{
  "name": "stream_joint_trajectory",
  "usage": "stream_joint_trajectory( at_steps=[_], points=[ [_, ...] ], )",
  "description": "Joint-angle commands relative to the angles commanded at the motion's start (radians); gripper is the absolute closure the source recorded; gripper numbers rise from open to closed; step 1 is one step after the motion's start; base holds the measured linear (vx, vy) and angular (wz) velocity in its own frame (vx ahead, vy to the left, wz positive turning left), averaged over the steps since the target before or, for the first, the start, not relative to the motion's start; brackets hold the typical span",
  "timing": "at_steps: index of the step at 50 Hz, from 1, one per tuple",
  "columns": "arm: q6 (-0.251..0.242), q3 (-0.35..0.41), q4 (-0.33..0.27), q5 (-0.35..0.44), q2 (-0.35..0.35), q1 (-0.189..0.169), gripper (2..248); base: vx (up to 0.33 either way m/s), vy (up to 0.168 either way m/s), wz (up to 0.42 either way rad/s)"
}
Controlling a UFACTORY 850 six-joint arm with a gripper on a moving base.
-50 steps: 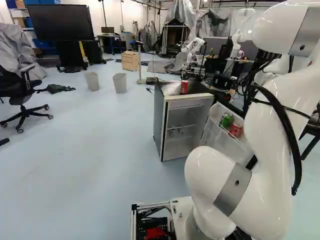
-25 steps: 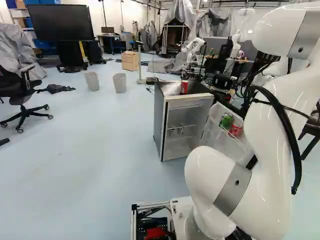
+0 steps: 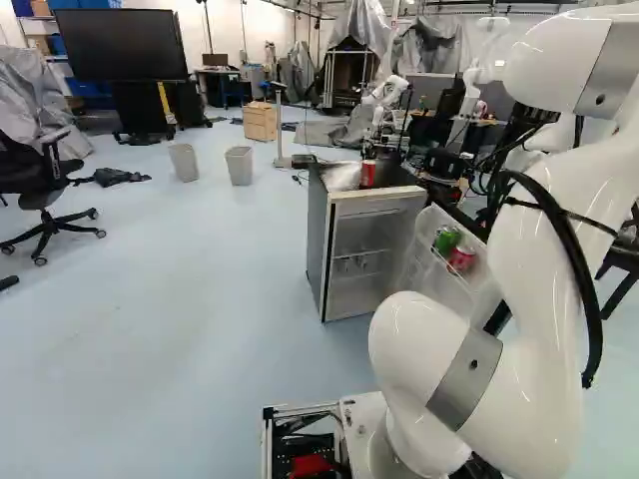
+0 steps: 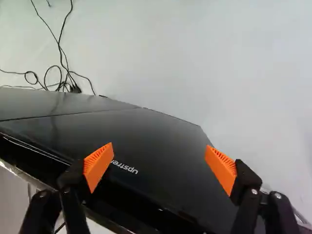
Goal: Grab a drink from the fridge
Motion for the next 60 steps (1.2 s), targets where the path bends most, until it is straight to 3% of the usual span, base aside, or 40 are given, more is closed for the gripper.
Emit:
stream_joint_trajectory(
  at_steps=[12, 32, 60],
  points=[
    [0.000, 0.000, 0.000, -0.071, 0.000, 0.000, 3, 0.000, 0.000, 0.000],
    [0.000, 0.010, -0.006, -0.079, 0.007, -0.001, 3, 0.000, 0.000, 0.000],
    [0.000, 0.130, -0.134, -0.036, 0.090, -0.009, 3, 0.000, 0.000, 0.000]
  ],
)
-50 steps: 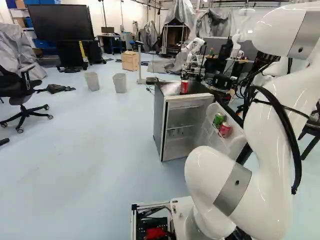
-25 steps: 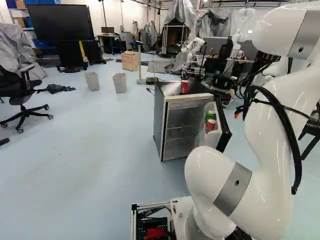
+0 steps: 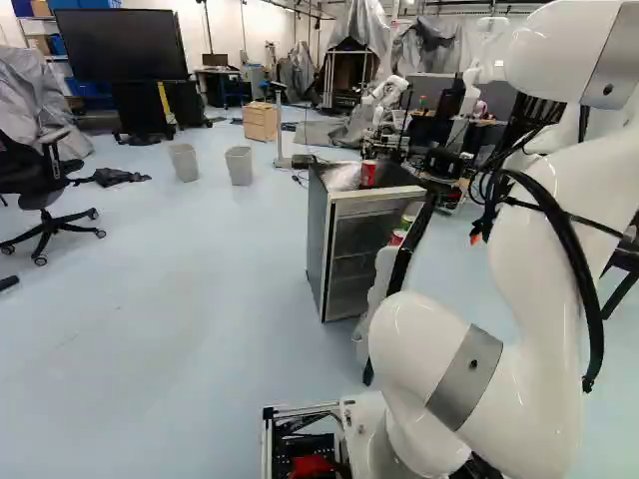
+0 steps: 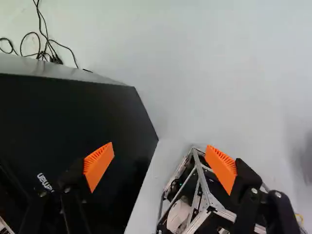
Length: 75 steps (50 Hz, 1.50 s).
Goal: Grab a drink from the fridge
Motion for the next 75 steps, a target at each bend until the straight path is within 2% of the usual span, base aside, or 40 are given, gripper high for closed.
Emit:
stream_joint_trajectory(
  at_steps=[39, 56, 75],
  points=[
    [0.000, 0.224, -0.309, 0.042, 0.166, -0.005, 3, 0.000, 0.000, 0.000],
    [0.000, 0.320, -0.480, 0.060, 0.243, 0.000, 3, 0.000, 0.000, 0.000],
    [0.000, 0.422, -0.680, 0.082, 0.330, 0.025, 3, 0.000, 0.000, 0.000]
  ],
)
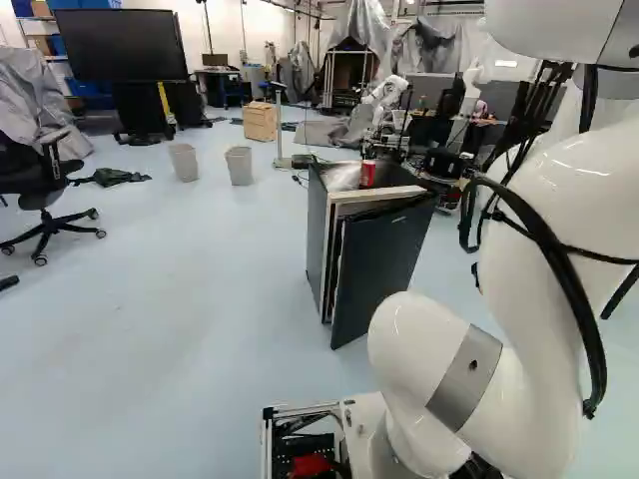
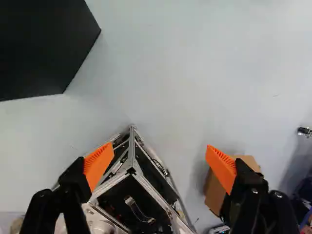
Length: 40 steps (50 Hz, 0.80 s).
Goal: Grab a drink from the fridge
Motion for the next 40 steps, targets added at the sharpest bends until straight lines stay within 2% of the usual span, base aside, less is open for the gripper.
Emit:
stream_joint_trajectory(
  at_steps=[21, 40],
  points=[
    [0.000, 0.115, -0.216, 0.042, 0.106, 0.037, 3, 0.000, 0.000, 0.000],
    [0.000, 0.218, -0.372, 0.141, 0.210, 0.081, 3, 0.000, 0.000, 0.000]
  ],
)
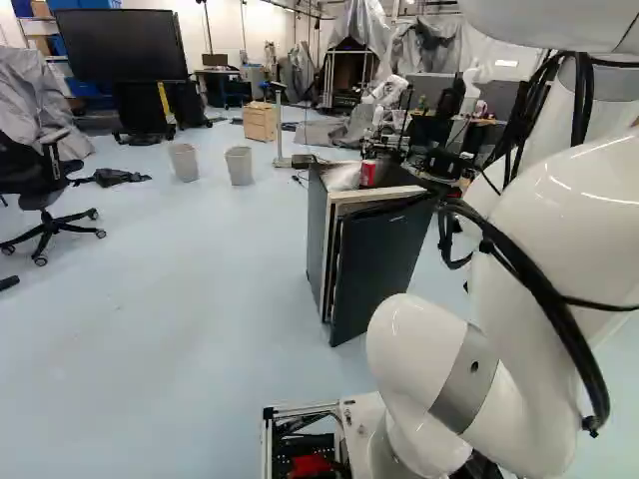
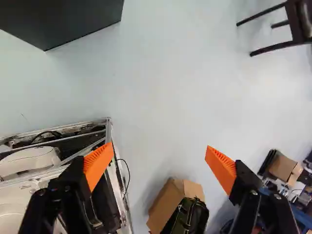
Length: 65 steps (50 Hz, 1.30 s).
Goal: Grab a drink from the fridge
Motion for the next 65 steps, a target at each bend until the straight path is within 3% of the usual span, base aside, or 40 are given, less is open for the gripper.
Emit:
stream_joint_trajectory(
  at_steps=[15, 25, 65],
  points=[
    [0.000, 0.064, -0.069, 0.108, 0.070, 0.047, 3, 0.000, 0.000, 0.000],
    [0.000, 0.076, -0.095, 0.186, 0.081, 0.057, 3, 0.000, 0.000, 0.000],
    [0.000, 0.023, -0.106, 0.509, -0.100, 0.061, 3, 0.000, 0.000, 0.000]
  ],
)
